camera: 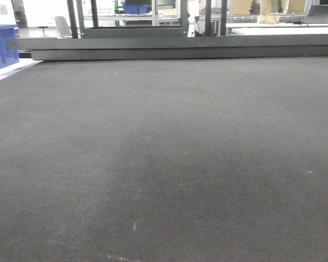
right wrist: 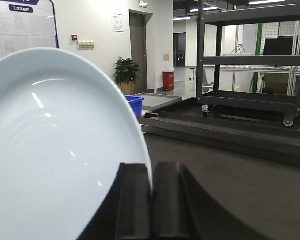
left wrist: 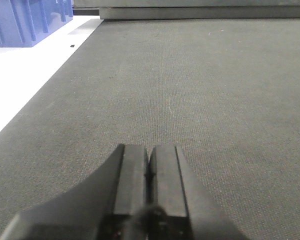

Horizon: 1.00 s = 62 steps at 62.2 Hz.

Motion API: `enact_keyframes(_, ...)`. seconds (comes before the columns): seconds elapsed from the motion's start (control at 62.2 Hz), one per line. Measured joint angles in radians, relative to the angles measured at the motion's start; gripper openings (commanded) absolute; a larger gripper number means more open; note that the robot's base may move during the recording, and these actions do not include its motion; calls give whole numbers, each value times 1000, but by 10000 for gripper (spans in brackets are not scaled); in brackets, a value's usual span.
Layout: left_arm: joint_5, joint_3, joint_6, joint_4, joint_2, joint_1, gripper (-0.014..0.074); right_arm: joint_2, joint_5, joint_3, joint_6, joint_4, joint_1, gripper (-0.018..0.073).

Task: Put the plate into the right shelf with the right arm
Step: 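Drive the base away from the table holding the plate in the right gripper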

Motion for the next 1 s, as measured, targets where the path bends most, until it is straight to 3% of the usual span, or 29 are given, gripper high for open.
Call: enact_keyframes(0.997, 0, 0, 0, 0, 0, 0, -47, 0, -1, 2, 0, 0, 0, 37)
